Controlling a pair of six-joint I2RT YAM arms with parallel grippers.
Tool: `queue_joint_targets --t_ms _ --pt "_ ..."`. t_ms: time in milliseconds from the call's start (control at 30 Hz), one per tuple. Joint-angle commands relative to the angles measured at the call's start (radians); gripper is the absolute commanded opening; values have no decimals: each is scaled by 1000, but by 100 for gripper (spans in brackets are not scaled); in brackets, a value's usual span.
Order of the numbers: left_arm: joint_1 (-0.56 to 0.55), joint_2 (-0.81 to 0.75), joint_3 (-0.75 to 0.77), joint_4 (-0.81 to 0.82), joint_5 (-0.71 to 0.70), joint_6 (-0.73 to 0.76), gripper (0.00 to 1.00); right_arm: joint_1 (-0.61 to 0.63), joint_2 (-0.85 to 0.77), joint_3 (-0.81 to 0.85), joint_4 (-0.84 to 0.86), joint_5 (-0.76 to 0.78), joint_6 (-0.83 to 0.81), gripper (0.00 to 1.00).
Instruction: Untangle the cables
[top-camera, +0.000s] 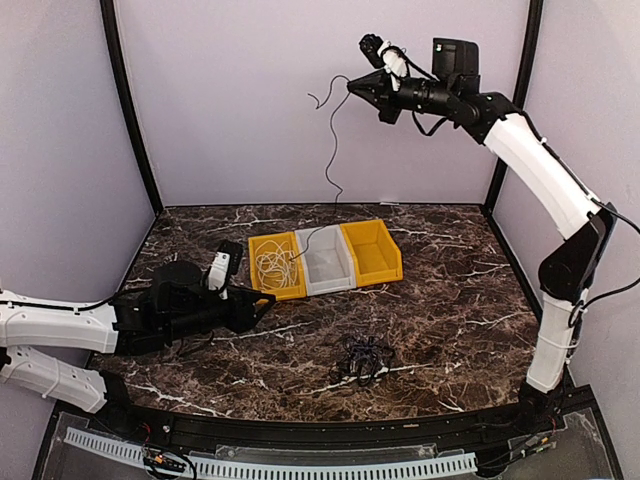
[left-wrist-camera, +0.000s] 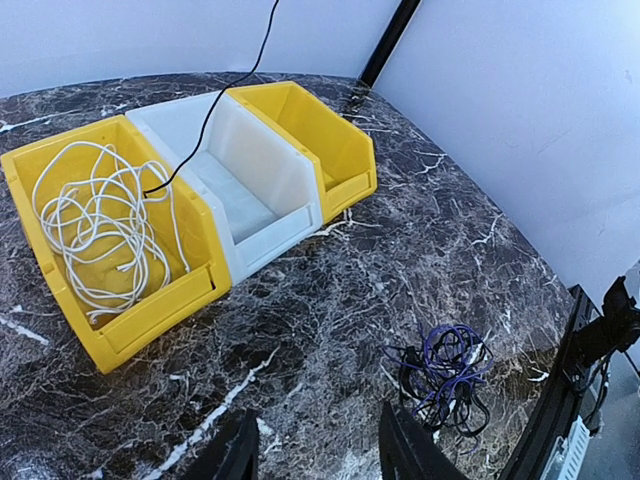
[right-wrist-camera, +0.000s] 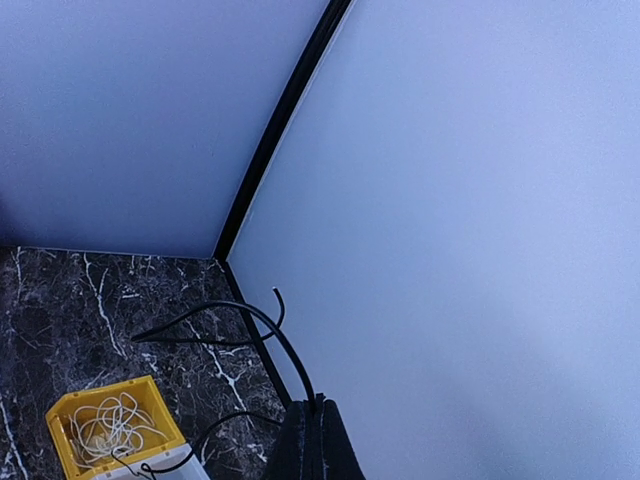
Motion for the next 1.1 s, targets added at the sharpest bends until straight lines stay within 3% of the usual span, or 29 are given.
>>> queue_joint_targets --t_ms 0,267,800,1067 --pt "10 1 -20 -22 -36 -2 43 -3 -29 137 51 -2 25 0" --pt "12 36 -24 14 -25 -14 43 -3 -34 228 34 3 26 0" --pt "12 19 -43 16 -22 -34 43 -4 21 97 116 123 37 0" --pt "11 21 -53 35 -21 -37 44 -5 15 -86 170 132 30 0"
